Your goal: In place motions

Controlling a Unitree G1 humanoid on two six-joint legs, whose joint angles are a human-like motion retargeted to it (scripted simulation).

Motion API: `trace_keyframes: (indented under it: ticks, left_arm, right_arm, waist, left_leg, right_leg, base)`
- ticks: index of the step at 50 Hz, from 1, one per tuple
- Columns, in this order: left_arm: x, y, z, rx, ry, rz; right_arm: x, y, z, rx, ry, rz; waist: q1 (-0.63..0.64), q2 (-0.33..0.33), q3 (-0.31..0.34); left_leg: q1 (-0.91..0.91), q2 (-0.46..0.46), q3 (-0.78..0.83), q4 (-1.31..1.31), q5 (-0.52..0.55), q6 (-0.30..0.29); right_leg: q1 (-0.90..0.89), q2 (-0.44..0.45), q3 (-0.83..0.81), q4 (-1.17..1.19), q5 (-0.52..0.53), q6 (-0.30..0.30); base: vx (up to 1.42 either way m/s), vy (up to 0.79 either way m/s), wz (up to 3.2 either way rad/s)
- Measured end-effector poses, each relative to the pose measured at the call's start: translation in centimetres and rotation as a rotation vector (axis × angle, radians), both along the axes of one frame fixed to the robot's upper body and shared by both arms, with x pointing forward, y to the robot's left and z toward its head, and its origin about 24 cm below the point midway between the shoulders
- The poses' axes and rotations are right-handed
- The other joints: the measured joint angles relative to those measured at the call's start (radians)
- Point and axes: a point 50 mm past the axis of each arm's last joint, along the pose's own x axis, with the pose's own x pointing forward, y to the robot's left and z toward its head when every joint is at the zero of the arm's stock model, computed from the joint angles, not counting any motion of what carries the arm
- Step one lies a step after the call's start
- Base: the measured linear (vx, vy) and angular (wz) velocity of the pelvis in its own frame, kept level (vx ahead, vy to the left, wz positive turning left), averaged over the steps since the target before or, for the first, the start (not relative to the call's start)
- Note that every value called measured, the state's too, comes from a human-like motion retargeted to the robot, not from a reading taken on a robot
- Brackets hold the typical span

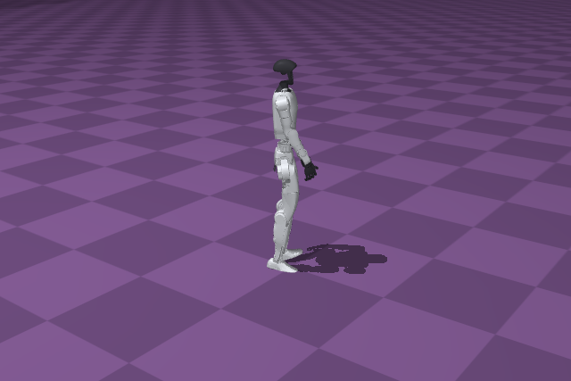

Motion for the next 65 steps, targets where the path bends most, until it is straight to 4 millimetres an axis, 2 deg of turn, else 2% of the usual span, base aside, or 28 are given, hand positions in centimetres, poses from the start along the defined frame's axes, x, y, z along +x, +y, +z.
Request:
trace_keyframes:
  ticks: [4,7,10,13,15,20,24,27,30,32,34,38,40,42,43,45,46,47,49,51,53,55,57,60,63,65]
  left_arm:
    - [-1.0,-1.2,0.4,-0.085,0.099,0.063]
    - [1.1,-1.6,0.2,-0.090,0.080,0.049]
    - [5.3,-1.8,-0.1,-0.064,-0.050,-0.035]
    - [10.3,-2.6,0.1,-0.052,-0.211,-0.094]
    - [14.8,-3.0,1.0,-0.056,-0.373,-0.125]
    - [22.3,-2.5,3.7,0.024,-0.636,-0.184]
    - [25.5,-2.1,5.6,0.085,-0.768,-0.222]
    - [26.6,-2.1,6.3,0.100,-0.813,-0.231]
    - [26.4,-2.4,6.1,0.092,-0.809,-0.228]
    - [25.0,-2.7,5.2,0.078,-0.765,-0.213]
    - [23.2,-3.0,4.2,0.056,-0.706,-0.199]
    - [18.9,-4.1,2.2,-0.004,-0.550,-0.163]
    - [16.0,-4.8,1.2,-0.052,-0.444,-0.161]
    - [13.1,-5.0,0.5,-0.100,-0.328,-0.198]
    - [11.4,-5.2,0.2,-0.125,-0.266,-0.236]
    - [8.5,-5.5,-0.1,-0.166,-0.145,-0.327]
    - [7.4,-5.5,-0.2,-0.160,-0.103,-0.361]
    - [6.7,-5.4,-0.2,-0.151,-0.092,-0.377]
    - [7.5,-5.0,-0.4,-0.099,-0.190,-0.330]
    - [8.6,-4.6,-0.4,-0.031,-0.255,-0.269]
    - [9.7,-4.3,-0.2,-0.024,-0.268,-0.231]
    - [10.2,-4.2,0.0,-0.083,-0.238,-0.234]
    - [10.4,-4.1,0.1,-0.133,-0.224,-0.246]
    - [10.9,-2.9,0.2,-0.114,-0.265,-0.229]
    - [10.8,-1.8,0.2,-0.055,-0.288,-0.210]
    - [9.8,-1.0,0.0,0.001,-0.273,-0.165]
  right_arm:
    - [-1.0,-0.6,-0.4,-0.024,0.023,-0.005]
    - [-2.7,-2.6,-1.2,-0.095,0.068,-0.041]
    - [-5.5,-5.0,-2.0,-0.165,0.166,-0.084]
    - [-8.2,-7.4,-2.5,-0.225,0.266,-0.141]
    - [-10.8,-9.2,-2.6,-0.274,0.352,-0.188]
    - [-16.3,-12.3,-2.1,-0.360,0.545,-0.286]
    - [-20.3,-14.0,-1.3,-0.433,0.661,-0.340]
    - [-22.3,-14.7,-0.7,-0.480,0.722,-0.366]
    - [-23.2,-14.7,-0.4,-0.487,0.756,-0.381]
    - [-23.3,-14.2,-0.6,-0.479,0.752,-0.373]
    - [-22.4,-13.7,-0.9,-0.463,0.725,-0.356]
    - [-19.3,-11.9,-1.9,-0.412,0.621,-0.275]
    - [-16.9,-10.5,-2.5,-0.370,0.528,-0.208]
    - [-14.8,-8.8,-2.8,-0.318,0.442,-0.138]
    - [-14.0,-8.1,-2.9,-0.300,0.409,-0.109]
    - [-11.6,-6.7,-2.9,-0.254,0.330,-0.042]
    - [-10.4,-6.2,-2.8,-0.241,0.276,-0.021]
    - [-9.1,-5.7,-2.7,-0.232,0.220,0.005]
    - [-6.9,-4.8,-2.3,-0.229,0.101,0.077]
    - [-5.8,-4.3,-2.0,-0.231,0.026,0.136]
    - [-5.8,-4.3,-2.0,-0.232,0.021,0.152]
    - [-6.9,-4.9,-2.3,-0.229,0.087,0.120]
    - [-9.2,-6.0,-2.7,-0.225,0.206,0.053]
    - [-12.5,-7.8,-2.8,-0.247,0.353,-0.030]
    - [-14.5,-9.6,-2.7,-0.323,0.421,-0.049]
    - [-15.6,-10.9,-2.4,-0.399,0.463,-0.027]
  waist:
    - [-0.021,0.006,-0.010]
    - [-0.028,0.014,0.003]
    - [-0.030,0.034,0.025]
    - [-0.031,0.051,0.054]
    - [-0.088,0.087,0.084]
    - [-0.229,0.134,0.108]
    - [-0.275,0.152,0.112]
    - [-0.278,0.149,0.110]
    - [-0.254,0.135,0.101]
    - [-0.231,0.135,0.075]
    - [-0.205,0.125,0.057]
    - [-0.176,0.085,0.032]
    - [-0.184,0.062,0.027]
    - [-0.188,0.027,0.018]
    - [-0.199,0.011,0.000]
    - [-0.081,0.005,-0.026]
    - [-0.081,0.009,-0.029]
    - [-0.087,0.013,-0.028]
    - [-0.109,0.019,-0.017]
    - [-0.128,0.035,-0.013]
    - [-0.154,0.048,-0.013]
    - [-0.148,0.050,-0.006]
    - [-0.133,0.048,-0.013]
    - [-0.113,0.042,-0.030]
    - [-0.105,0.049,-0.030]
    - [-0.108,0.056,-0.031]
  left_leg:
    - [0.004,0.002,-0.008,-0.002,-0.010,0.011]
    - [0.007,0.019,-0.013,-0.002,-0.014,0.019]
    - [0.005,0.051,-0.012,-0.002,-0.017,0.022]
    - [0.002,0.077,0.004,-0.008,-0.019,0.028]
    - [-0.001,0.111,-0.014,-0.011,-0.013,0.039]
    - [-0.046,0.177,0.002,-0.004,0.024,0.045]
    - [-0.058,0.207,0.012,0.000,0.036,0.044]
    - [-0.053,0.208,0.020,0.004,0.030,0.042]
    - [-0.037,0.198,0.042,0.000,0.022,0.039]
    - [-0.033,0.191,0.060,-0.007,0.017,0.032]
    - [-0.023,0.176,0.081,-0.014,0.008,0.027]
    - [-0.001,0.115,0.099,-0.022,-0.011,0.024]
    - [0.004,0.072,0.075,-0.015,-0.021,0.026]
    - [0.028,0.027,0.054,-0.015,-0.024,0.022]
    - [0.029,-0.003,0.026,-0.016,-0.018,0.025]
    - [0.017,0.008,0.126,-0.025,-0.016,0.017]
    - [0.000,0.010,0.100,-0.018,-0.009,0.020]
    - [-0.009,0.012,0.082,-0.014,-0.006,0.020]
    - [0.002,0.016,0.086,-0.023,-0.010,0.015]
    - [0.003,0.023,0.099,-0.036,-0.004,0.015]
    - [0.000,0.029,0.092,-0.042,0.001,0.009]
    - [0.004,0.035,0.085,-0.042,0.003,0.007]
    - [0.006,0.040,0.074,-0.035,0.004,0.001]
    - [0.009,0.042,0.066,-0.029,-0.002,-0.009]
    - [0.005,0.057,0.054,-0.004,-0.015,-0.022]
    - [-0.016,0.082,0.057,0.057,-0.034,-0.043]
  right_leg:
    - [-0.007,-0.007,-0.002,0.052,-0.035,-0.002]
    - [-0.035,-0.018,-0.003,0.147,-0.038,-0.014]
    - [-0.107,-0.031,-0.019,0.312,0.069,-0.033]
    - [-0.245,-0.039,0.051,0.544,0.246,-0.018]
    - [-0.381,-0.048,0.061,0.799,0.197,-0.035]
    - [-0.678,-0.105,0.077,1.231,0.086,-0.049]
    - [-0.780,-0.094,0.092,1.337,0.071,-0.035]
    - [-0.764,-0.097,0.093,1.318,0.070,-0.044]
    - [-0.691,-0.082,0.106,1.229,0.077,-0.045]
    - [-0.594,-0.053,0.101,1.083,0.090,-0.046]
    - [-0.497,-0.014,0.117,0.921,0.110,-0.045]
    - [-0.266,0.046,0.172,0.489,0.162,0.011]
    - [-0.130,0.067,0.229,0.245,-0.004,0.039]
    - [-0.011,0.005,-0.054,0.075,-0.073,-0.009]
    - [0.015,-0.001,-0.109,0.012,-0.031,-0.001]
    - [-0.002,0.002,0.057,-0.022,-0.004,0.047]
    - [-0.003,-0.004,0.004,-0.033,0.009,0.055]
    - [-0.005,-0.006,-0.036,-0.041,0.019,0.057]
    - [-0.013,0.010,-0.023,-0.037,0.018,0.038]
    - [-0.025,0.022,0.013,-0.030,0.016,0.029]
    - [-0.030,0.020,-0.016,-0.027,0.013,0.026]
    - [-0.027,0.025,-0.016,-0.023,0.012,0.023]
    - [-0.019,0.029,-0.022,-0.028,0.013,0.020]
    - [-0.013,0.037,-0.027,-0.036,0.012,0.011]
    - [-0.011,0.048,-0.023,-0.035,0.010,0.004]
    - [-0.009,0.054,-0.023,-0.034,0.008,-0.003]
  base:
    - [-0.09,0.03,0.03]
    - [-0.19,0.02,0.13]
    - [-0.25,0.07,-0.12]
    - [-0.29,0.10,-0.19]
    - [-0.23,0.06,0.59]
    - [-0.16,0.02,0.69]
    - [-0.01,0.00,0.22]
    - [0.03,-0.01,-0.17]
    - [0.08,-0.03,-0.45]
    - [0.15,-0.01,-0.65]
    - [0.16,0.00,-0.68]
    - [0.18,-0.02,-0.32]
    - [0.24,-0.04,0.25]
    - [0.35,-0.04,0.52]
    - [0.34,-0.02,0.08]
    - [0.16,-0.01,-1.19]
    - [0.03,-0.06,-0.53]
    - [0.03,-0.13,0.62]
    - [0.07,-0.05,0.11]
    - [0.11,0.08,-0.14]
    - [0.01,0.01,0.20]
    - [0.02,-0.10,0.13]
    - [0.17,-0.15,0.21]
    - [0.20,-0.10,0.06]
    - [0.16,-0.10,-0.07]
    - [0.17,-0.09,-0.07]
